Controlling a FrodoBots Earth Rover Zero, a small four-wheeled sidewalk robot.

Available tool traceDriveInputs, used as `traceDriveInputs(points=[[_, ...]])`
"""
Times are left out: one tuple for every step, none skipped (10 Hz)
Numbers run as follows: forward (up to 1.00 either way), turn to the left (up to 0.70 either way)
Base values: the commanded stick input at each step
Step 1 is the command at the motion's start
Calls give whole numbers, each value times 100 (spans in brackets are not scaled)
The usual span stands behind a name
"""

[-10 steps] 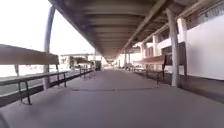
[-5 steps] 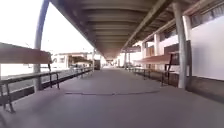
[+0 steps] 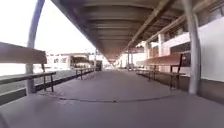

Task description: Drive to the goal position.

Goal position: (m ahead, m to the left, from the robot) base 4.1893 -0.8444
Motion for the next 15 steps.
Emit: traceDriveInputs(points=[[70, 0], [70, 0], [70, 0], [70, 0], [70, 0], [70, 0], [70, 0], [70, 0], [70, 0], [70, 0], [70, 0], [70, 0], [70, 0], [70, 0], [70, -26]])
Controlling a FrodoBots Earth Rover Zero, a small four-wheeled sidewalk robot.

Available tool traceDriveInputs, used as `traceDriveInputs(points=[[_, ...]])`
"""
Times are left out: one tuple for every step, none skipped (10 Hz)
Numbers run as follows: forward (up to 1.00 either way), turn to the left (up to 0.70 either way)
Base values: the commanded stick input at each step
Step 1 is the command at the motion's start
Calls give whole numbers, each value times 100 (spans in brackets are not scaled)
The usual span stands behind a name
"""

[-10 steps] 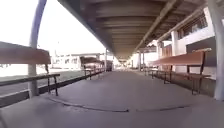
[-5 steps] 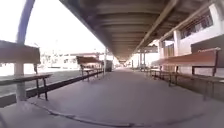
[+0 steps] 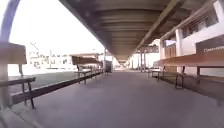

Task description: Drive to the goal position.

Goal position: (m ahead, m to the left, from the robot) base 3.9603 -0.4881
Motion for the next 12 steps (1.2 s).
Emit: traceDriveInputs(points=[[70, -10], [70, 0], [70, 0], [70, 0], [70, 0], [70, 0], [70, 0], [70, 0], [70, 0], [70, 0], [70, 0], [70, 0]])
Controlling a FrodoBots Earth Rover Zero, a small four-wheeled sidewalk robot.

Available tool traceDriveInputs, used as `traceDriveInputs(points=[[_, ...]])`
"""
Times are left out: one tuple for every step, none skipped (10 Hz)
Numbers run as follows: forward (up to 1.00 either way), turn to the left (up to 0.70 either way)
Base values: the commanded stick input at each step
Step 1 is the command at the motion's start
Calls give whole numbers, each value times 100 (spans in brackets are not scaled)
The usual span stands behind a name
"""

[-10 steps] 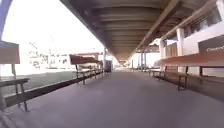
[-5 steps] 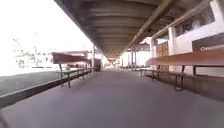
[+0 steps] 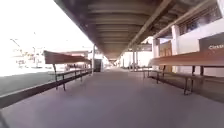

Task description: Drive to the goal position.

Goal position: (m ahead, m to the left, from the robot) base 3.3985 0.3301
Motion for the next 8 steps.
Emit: traceDriveInputs(points=[[70, 0], [70, 0], [70, 0], [70, 0], [70, 0], [70, 0], [70, 0], [70, 0]])
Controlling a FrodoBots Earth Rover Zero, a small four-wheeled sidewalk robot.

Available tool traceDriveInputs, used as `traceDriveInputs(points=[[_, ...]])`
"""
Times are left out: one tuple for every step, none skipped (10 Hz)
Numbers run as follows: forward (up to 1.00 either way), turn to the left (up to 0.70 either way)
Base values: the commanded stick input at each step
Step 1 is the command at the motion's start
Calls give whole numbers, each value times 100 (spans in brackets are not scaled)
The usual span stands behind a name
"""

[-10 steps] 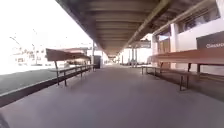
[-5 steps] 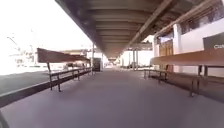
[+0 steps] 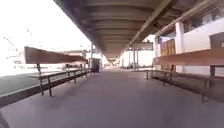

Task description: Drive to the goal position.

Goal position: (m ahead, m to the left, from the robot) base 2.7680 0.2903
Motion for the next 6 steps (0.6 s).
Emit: traceDriveInputs(points=[[70, 0], [70, 0], [70, 0], [70, 0], [70, 0], [70, 0]])
